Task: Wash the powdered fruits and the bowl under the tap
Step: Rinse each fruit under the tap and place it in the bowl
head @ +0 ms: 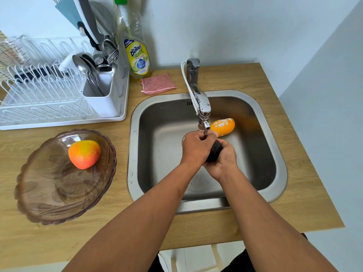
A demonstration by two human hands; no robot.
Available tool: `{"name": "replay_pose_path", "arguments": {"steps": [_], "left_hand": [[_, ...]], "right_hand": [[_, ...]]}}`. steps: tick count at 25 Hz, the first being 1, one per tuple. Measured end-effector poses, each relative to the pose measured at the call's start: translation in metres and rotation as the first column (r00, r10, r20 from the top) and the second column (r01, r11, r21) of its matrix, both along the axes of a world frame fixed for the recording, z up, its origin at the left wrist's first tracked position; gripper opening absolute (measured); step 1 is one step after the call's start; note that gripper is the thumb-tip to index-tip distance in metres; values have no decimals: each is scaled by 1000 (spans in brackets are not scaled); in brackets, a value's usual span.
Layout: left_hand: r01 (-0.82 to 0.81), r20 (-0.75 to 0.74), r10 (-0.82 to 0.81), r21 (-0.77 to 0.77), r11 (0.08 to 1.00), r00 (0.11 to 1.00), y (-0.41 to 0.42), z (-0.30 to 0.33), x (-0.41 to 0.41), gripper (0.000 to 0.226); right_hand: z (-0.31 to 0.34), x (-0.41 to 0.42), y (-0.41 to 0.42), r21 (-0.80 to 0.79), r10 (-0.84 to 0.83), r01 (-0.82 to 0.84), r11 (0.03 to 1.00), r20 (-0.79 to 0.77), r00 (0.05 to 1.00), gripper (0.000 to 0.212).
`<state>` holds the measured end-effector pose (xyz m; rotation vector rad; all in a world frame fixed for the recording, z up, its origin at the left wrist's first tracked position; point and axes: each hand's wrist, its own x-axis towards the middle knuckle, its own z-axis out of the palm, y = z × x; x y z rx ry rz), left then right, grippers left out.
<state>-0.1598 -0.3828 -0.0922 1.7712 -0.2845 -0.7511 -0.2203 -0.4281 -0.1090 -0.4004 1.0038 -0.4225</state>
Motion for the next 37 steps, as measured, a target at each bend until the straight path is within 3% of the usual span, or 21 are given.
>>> {"name": "replay_pose_path", "arguments": {"steps": [7, 9, 11, 13, 17, 20, 22, 25, 28, 32, 37], "left_hand": [[-119, 21, 119, 16, 993, 993, 9, 2, 17, 36], [-94, 85, 93, 5, 996, 992, 18, 0, 12, 38], [-8, 151, 12, -26, 1000, 988, 25, -7, -2, 30], [50, 189, -43, -32, 998, 981, 30, -12, -14, 48], [88, 231, -85, -4, 996, 969, 33, -9, -4, 42], [129, 271, -122, -8, 992, 955, 35, -10, -3, 43], [83, 225, -68, -61, 995, 972, 36, -17, -3, 39], [-27, 5, 28, -158, 987, 1000, 37, -18, 5, 33], [33, 14, -30, -204, 979, 999, 42, -15, 7, 22], [128, 61, -117, -221, 967, 991, 52, -17, 8, 27], [155, 112, -137, -179, 971, 984, 54, -18, 21, 34]], "right_hand": [[13, 4, 5, -115, 149, -145, 983, 26, 989, 24], [18, 16, 5, -149, 92, -99, 984, -54, 994, 14], [22, 25, 2, -211, -7, -24, 977, -146, 989, 23], [25, 30, 0, -276, -70, 14, 961, -196, 978, 28], [22, 26, -1, -122, -188, 178, 976, -84, 979, 23], [20, 20, -2, -122, -184, 181, 976, -17, 983, 16], [17, 17, -1, -215, -130, 127, 968, -2, 991, 14], [14, 15, 5, -388, 4, -12, 922, -22, 1000, 10], [15, 17, 5, -283, 31, -62, 957, -112, 993, 17], [6, 16, -3, -100, 119, -142, 985, -202, 972, 42], [7, 9, 7, -195, 294, -332, 923, -202, 934, 41]]}}
